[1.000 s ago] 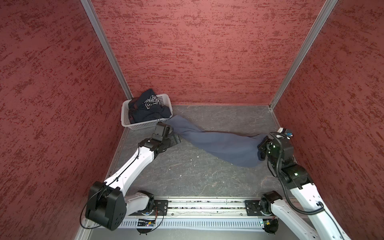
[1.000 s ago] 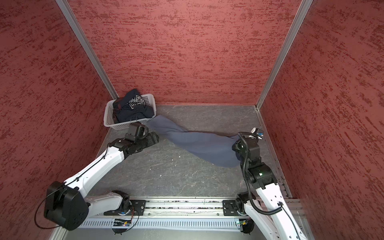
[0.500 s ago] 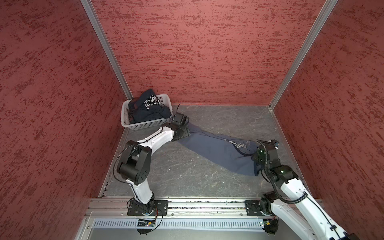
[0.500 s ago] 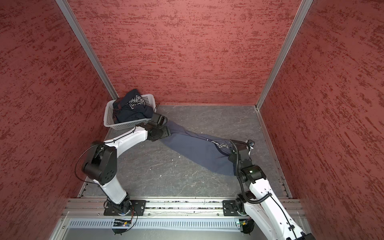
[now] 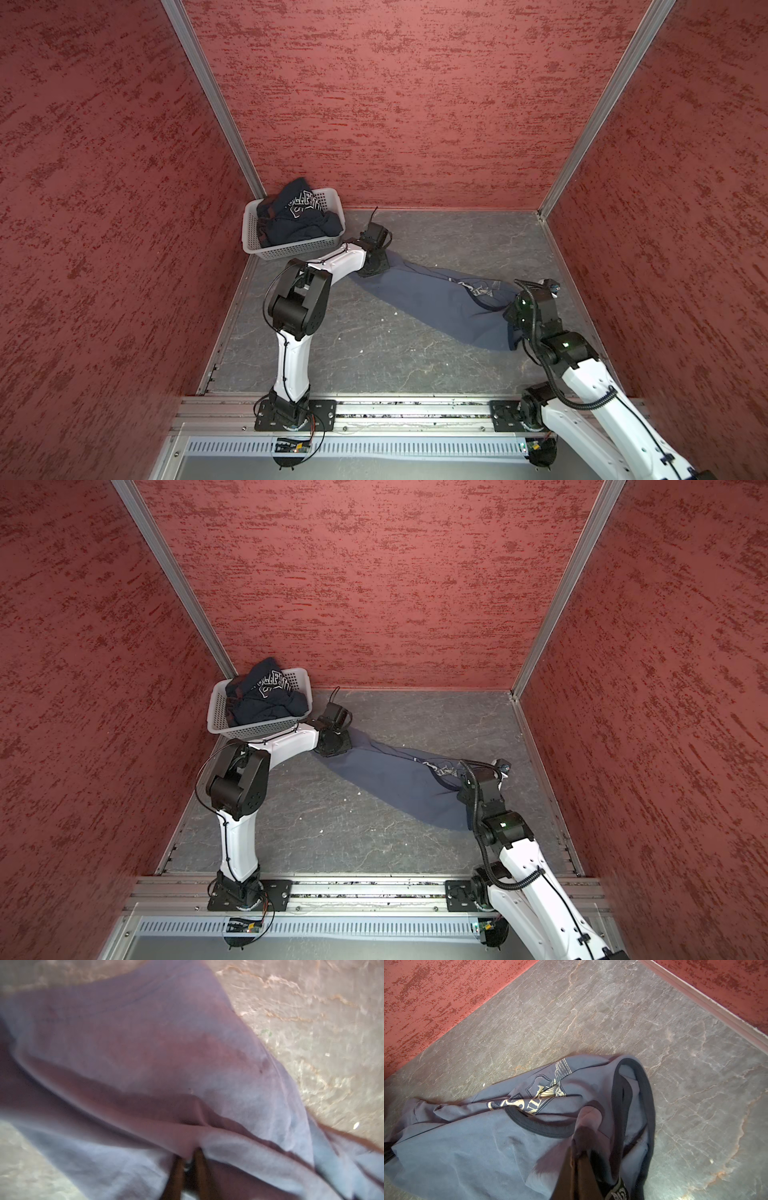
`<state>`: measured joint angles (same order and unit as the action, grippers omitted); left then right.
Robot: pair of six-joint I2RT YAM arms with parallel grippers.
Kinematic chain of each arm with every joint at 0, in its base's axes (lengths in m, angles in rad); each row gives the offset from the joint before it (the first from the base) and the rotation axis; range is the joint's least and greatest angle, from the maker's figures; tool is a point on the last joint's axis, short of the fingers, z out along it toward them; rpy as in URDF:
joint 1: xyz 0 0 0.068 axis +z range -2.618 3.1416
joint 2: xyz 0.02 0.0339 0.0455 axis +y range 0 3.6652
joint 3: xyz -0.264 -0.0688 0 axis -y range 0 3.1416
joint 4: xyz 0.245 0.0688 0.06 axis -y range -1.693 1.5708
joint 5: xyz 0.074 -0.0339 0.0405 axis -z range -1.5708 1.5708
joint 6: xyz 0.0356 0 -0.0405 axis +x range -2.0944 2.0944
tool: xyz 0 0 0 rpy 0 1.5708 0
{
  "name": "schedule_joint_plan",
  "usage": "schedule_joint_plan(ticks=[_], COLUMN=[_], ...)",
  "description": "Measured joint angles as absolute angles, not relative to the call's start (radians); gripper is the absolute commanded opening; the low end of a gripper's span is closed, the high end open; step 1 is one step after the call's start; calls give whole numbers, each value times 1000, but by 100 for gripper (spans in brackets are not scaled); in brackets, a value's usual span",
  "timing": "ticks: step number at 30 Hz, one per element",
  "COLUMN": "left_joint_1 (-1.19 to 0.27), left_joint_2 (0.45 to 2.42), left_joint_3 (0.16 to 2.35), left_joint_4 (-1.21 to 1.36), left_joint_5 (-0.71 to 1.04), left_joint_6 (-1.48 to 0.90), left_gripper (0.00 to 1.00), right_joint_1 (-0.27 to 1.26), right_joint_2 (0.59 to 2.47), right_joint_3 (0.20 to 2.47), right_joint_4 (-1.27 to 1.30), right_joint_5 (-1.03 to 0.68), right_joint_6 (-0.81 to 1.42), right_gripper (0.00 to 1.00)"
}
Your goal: Fold and stack the tank tops
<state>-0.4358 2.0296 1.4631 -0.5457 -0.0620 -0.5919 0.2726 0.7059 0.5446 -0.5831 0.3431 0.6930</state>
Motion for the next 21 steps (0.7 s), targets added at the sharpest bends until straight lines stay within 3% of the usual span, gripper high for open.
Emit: schedule_joint_plan(ticks=[11,21], left_joint_1=[-437,-419], left_joint_2=[1741,1290], left_joint_3=[1402,1534], left_joint_4=[-536,-606], left_joint_5=[-101,-214], left_joint_6=[-587,-560], left_gripper=[0,0], right_joint_1=[266,256], right_joint_2=[670,689], right_joint_3=[655,1178], right_joint_4=[-601,-602], right_joint_5=[393,491], right_joint_6=[613,378], right_gripper=[0,0])
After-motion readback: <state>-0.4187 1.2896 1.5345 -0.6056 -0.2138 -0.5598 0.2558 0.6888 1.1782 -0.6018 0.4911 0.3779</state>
